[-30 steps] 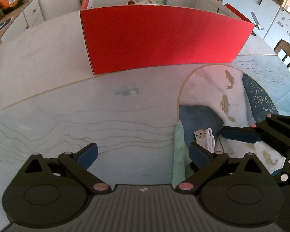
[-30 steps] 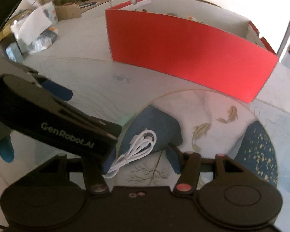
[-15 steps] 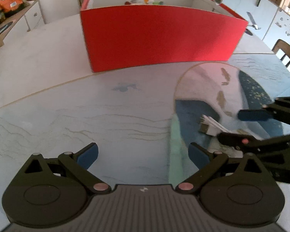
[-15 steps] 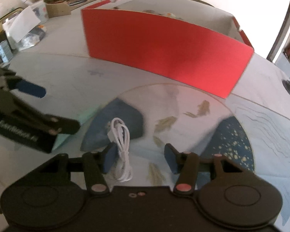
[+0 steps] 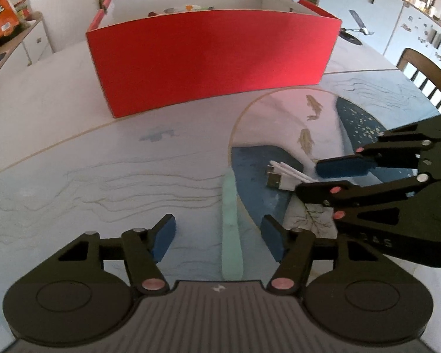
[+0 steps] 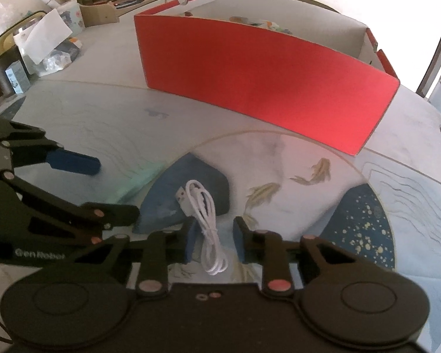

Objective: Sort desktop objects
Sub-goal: 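Grasp the pale green stick with the left gripper while the right gripper grasps the white USB cable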

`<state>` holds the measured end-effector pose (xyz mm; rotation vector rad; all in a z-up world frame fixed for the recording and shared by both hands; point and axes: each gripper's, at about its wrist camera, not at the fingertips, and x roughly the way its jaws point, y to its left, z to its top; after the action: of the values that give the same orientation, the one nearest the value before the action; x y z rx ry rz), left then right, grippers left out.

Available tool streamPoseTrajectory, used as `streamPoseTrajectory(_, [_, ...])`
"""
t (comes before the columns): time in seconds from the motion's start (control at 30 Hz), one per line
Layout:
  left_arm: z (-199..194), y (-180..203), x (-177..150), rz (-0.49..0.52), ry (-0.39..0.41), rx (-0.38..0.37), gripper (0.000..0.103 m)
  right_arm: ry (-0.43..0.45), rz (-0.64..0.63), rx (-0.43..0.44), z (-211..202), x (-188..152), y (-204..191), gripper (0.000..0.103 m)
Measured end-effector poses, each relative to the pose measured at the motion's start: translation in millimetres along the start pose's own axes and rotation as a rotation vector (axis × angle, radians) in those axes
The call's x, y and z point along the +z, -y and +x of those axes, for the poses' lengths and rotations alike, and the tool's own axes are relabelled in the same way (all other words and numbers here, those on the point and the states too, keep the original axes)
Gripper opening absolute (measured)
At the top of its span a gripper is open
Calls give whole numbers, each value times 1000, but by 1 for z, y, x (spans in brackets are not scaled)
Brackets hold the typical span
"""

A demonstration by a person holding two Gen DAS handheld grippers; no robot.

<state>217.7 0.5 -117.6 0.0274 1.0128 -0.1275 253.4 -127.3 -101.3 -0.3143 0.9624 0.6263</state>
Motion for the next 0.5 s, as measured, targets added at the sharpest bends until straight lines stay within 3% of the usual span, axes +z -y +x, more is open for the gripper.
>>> streamPoseTrajectory(0.1, [-1,2,-1,7,6,2,55,2,-7,3,1,0,-2,27])
streamPoseTrajectory(0.27, [-3,-1,0,-15,13,-2,32,7,-14,8,3,0,-4,24])
streamPoseTrajectory(0.5, [-4,-2,1,-43,10,-39,10,17,-35,1,3,-3,-9,11])
